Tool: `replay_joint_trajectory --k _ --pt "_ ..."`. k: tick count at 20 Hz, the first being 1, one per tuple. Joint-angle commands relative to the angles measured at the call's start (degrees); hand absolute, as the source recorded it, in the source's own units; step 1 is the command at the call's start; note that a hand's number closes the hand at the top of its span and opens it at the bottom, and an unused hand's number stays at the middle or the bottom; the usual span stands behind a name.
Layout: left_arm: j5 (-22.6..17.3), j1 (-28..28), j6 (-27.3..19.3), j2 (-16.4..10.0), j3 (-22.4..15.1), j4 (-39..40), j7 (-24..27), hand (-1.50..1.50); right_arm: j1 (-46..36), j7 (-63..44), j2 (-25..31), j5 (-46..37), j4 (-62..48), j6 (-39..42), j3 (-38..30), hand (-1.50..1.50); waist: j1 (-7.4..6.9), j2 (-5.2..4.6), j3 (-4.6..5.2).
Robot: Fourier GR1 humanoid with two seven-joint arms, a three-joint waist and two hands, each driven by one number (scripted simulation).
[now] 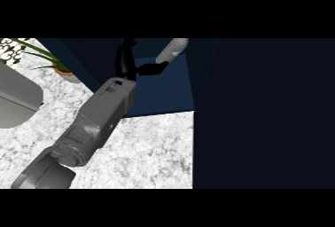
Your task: Pick up the bottled water, place it into the cabinet and close the cabinet
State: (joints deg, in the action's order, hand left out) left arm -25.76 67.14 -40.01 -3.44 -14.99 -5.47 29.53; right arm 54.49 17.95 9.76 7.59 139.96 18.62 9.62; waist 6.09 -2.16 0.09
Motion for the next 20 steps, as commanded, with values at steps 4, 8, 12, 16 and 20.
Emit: replay_joint_trajectory --k 4,8,12,16,20 --pt "0.30 1.72 6.17 0.30 0.43 -0.41 2.08 -1.50 1.00 -1.55 0.96 3.30 2.95 1.30 -0.43 -1.50 0.16 -0.14 0.05" --pt "-2.76 2.57 11.81 -1.08 4.01 -4.12 5.99 -1.50 0.91 -0.46 -0.42 2.57 1.75 1.27 1.17 -1.50 -0.71 0.18 0.07" --pt "-4.27 1.96 15.66 1.77 5.97 -5.78 9.43 -1.50 2.67 -0.67 1.39 4.80 2.92 2.94 -1.40 -1.50 -1.64 0.93 -0.01" --pt "-4.04 0.74 19.18 1.87 6.57 -5.53 11.13 -1.50 2.06 -4.60 -0.74 2.74 5.18 0.33 1.79 -1.50 -3.18 1.22 0.00" --pt "-3.43 -1.06 18.96 3.39 5.50 -8.06 9.92 -1.50 1.30 -7.47 -0.78 4.60 7.33 -0.63 1.57 -1.50 -4.68 1.93 -0.05"
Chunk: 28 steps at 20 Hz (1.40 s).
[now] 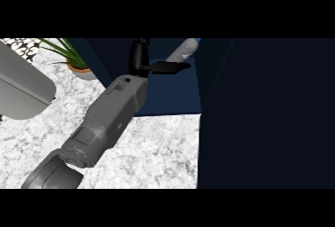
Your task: Pick up the bottled water, place it into the cabinet and close the cabinet
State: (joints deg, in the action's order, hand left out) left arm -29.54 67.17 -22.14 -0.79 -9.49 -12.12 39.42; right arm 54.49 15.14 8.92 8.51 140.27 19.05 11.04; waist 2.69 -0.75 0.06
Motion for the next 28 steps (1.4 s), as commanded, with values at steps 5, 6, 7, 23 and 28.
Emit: replay_joint_trajectory --k 5,6,7,23,28 --pt "-1.98 -6.78 0.65 0.78 -3.26 -8.36 -0.57 -1.50 0.24 -4.83 -1.85 -1.30 5.85 -2.53 4.24 -1.50 -1.48 0.88 -0.02" --pt "-3.62 -8.46 0.36 0.78 -4.55 -9.86 -0.18 -1.50 -0.42 -5.28 -0.55 1.31 5.65 -2.03 1.37 -1.50 -0.87 0.74 -0.03" --pt "-4.67 -10.13 -0.55 0.78 -6.80 -13.63 -1.99 -1.50 -0.34 -4.70 -2.03 -1.04 4.79 -2.91 3.85 -1.50 -1.15 1.06 -0.03" --pt "-5.19 -35.99 6.72 -0.78 -19.99 -51.54 -7.21 -1.50 1.52 -5.01 -1.51 -2.19 7.02 -4.32 4.67 -1.50 -3.82 1.30 -0.04" --pt "-4.68 -43.94 9.19 -4.19 -21.64 -58.72 -7.60 -1.50 1.37 -0.99 1.49 -7.54 4.92 -1.47 5.47 -1.50 -2.85 1.16 -0.05"
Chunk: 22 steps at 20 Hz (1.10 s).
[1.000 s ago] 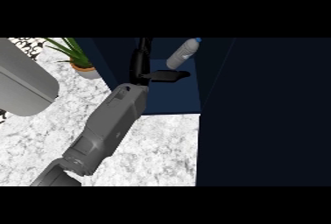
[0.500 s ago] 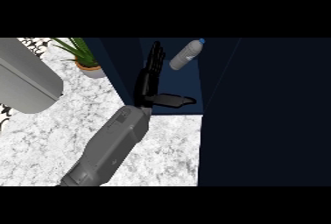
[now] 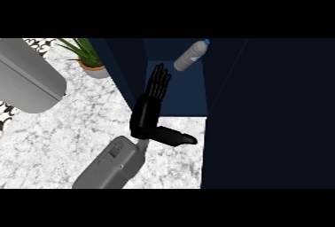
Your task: Pick up the bottled water, place it into the cabinet and close the cabinet
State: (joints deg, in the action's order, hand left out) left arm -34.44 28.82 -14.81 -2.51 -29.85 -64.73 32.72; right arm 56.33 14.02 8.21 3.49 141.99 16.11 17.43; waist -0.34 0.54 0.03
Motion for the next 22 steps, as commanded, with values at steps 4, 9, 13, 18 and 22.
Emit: replay_joint_trajectory --k 4,9,13,18,22 --pt "-0.67 -10.73 1.50 -7.05 -2.85 -15.19 -7.16 1.50 -0.62 -1.75 5.33 -5.62 4.49 3.92 2.47 1.50 -0.13 -0.04 0.00" --pt "1.69 -18.43 -2.00 -9.13 -4.89 -23.69 -5.56 1.50 1.44 -4.56 11.91 -6.87 9.76 7.70 3.72 1.50 -0.56 0.03 0.04" --pt "-0.94 -23.78 1.28 -13.78 -0.79 -26.16 -3.79 -1.50 0.39 0.34 14.26 -11.33 8.37 10.48 7.69 1.50 0.30 0.14 0.09" --pt "-4.45 -31.56 4.01 -20.58 3.37 -34.29 -3.86 -1.50 -1.38 -0.60 15.84 -13.47 10.62 10.22 10.98 1.50 -0.34 0.25 0.15" --pt "-8.85 -34.15 5.88 -22.18 6.38 -37.40 -5.25 -1.50 -0.23 -3.05 20.22 -14.65 11.87 12.66 17.14 1.50 0.21 0.40 0.27"
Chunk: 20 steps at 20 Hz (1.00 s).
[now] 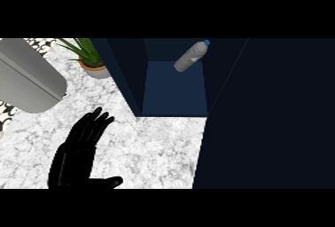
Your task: Pick up the bottled water, place it into the cabinet and close the cabinet
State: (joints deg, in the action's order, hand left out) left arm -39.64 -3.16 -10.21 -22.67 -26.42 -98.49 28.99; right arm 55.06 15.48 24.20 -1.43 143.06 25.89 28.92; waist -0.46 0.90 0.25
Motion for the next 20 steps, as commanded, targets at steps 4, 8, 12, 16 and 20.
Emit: replay_joint_trajectory --k 4,8,12,16,20 --pt "-6.06 -7.02 5.32 -5.87 5.76 -5.56 0.00 -1.50 -4.17 -6.57 4.39 -10.44 11.23 2.69 10.70 1.50 -1.23 0.15 0.28" --pt "-7.76 -10.15 7.20 -7.76 7.80 -5.86 0.44 -1.50 -8.72 -9.81 5.81 -12.08 9.06 1.86 12.42 1.50 -2.27 0.30 0.50" --pt "-9.36 -11.18 9.80 -10.08 9.82 -6.27 0.10 -1.50 -12.01 -11.94 5.61 -8.66 8.48 0.90 15.94 1.50 -3.30 -0.09 0.71" --pt "-11.09 -12.40 12.20 -11.89 11.59 -7.54 -0.15 -1.50 -13.65 -12.83 1.16 -4.44 3.89 -2.62 20.69 1.50 -4.32 -0.60 0.56" --pt "-12.88 -14.12 15.27 -13.72 13.19 -7.54 -0.22 -1.50 -15.94 -13.68 -1.24 -1.14 3.31 -3.97 22.01 1.50 -5.88 -1.15 0.55"
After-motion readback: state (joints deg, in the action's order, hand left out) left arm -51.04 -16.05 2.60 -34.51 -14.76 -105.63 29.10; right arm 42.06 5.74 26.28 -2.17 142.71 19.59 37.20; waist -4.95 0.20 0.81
